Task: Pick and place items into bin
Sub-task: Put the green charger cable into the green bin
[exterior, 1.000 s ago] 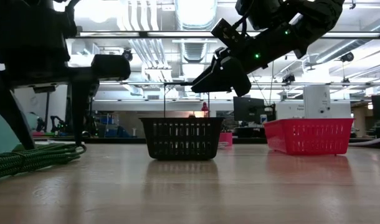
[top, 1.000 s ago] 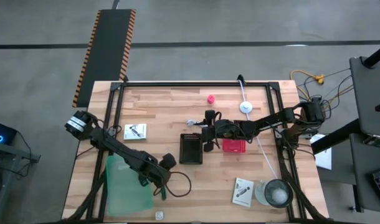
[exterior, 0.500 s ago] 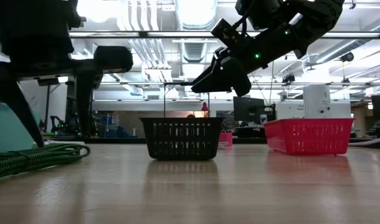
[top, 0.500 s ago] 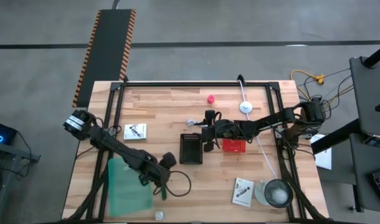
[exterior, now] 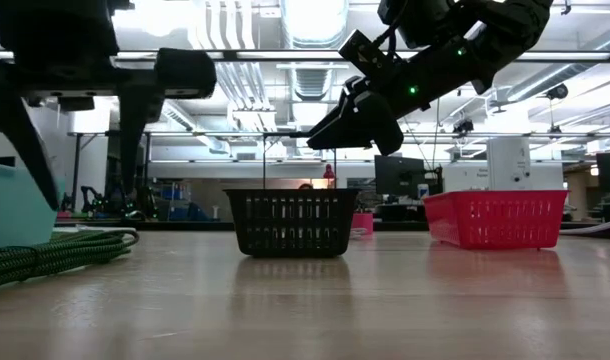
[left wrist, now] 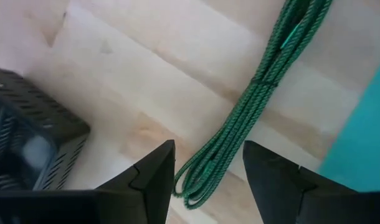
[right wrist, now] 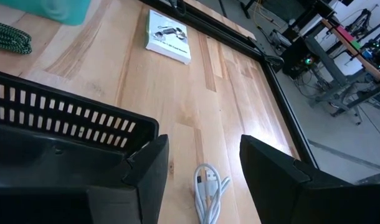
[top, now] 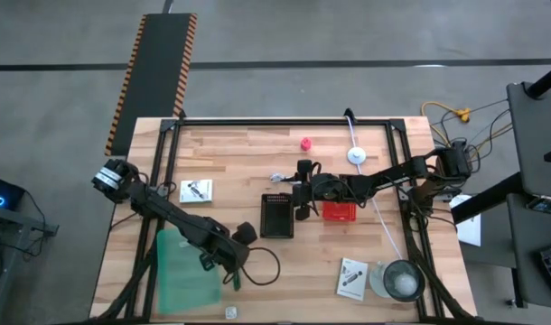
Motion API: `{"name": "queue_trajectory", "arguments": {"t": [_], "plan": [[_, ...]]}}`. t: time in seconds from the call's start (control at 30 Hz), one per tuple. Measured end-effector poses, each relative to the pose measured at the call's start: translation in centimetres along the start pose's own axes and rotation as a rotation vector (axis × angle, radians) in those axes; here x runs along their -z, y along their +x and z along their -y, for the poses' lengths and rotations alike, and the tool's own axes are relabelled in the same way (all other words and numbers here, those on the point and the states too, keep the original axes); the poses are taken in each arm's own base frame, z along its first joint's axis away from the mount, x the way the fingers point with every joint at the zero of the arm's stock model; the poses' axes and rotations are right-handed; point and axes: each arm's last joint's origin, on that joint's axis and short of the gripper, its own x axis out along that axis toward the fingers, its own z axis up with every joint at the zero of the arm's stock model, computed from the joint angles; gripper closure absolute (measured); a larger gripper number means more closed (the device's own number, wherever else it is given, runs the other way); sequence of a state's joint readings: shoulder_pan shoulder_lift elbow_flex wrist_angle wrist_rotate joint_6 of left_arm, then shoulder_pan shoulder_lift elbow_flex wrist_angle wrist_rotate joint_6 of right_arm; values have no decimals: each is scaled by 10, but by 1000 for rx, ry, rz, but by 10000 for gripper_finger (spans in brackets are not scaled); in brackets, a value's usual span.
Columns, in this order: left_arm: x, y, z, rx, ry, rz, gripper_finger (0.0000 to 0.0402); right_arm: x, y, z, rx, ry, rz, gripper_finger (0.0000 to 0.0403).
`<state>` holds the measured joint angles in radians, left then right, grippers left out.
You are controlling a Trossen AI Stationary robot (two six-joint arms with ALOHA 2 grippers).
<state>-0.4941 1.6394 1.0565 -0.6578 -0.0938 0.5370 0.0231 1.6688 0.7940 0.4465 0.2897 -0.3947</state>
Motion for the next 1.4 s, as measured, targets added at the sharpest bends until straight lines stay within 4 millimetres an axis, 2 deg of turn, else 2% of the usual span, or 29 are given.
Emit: {"name": "queue_trajectory", "arguments": {"t": [0.27,0.47,0.83,0.97,1.27,1.4], "plan": [[1,11,-11,86,3,20,228,0,0,0,0,1,0,218],[0,22,-11,143,7,-55,228,0,0,0,-1,-2,-2,218],[-4,39,-12,194,14,-72,235,0,0,0,-1,-1,-1,218],[-4,39,-12,195,55,-61,266,0,0,0,0,-2,-2,218],[-5,36,-15,177,58,-51,365,0,0,0,-1,-2,-1,218],[-5,36,-15,179,52,-50,393,0,0,0,-1,-2,-1,218]]}}
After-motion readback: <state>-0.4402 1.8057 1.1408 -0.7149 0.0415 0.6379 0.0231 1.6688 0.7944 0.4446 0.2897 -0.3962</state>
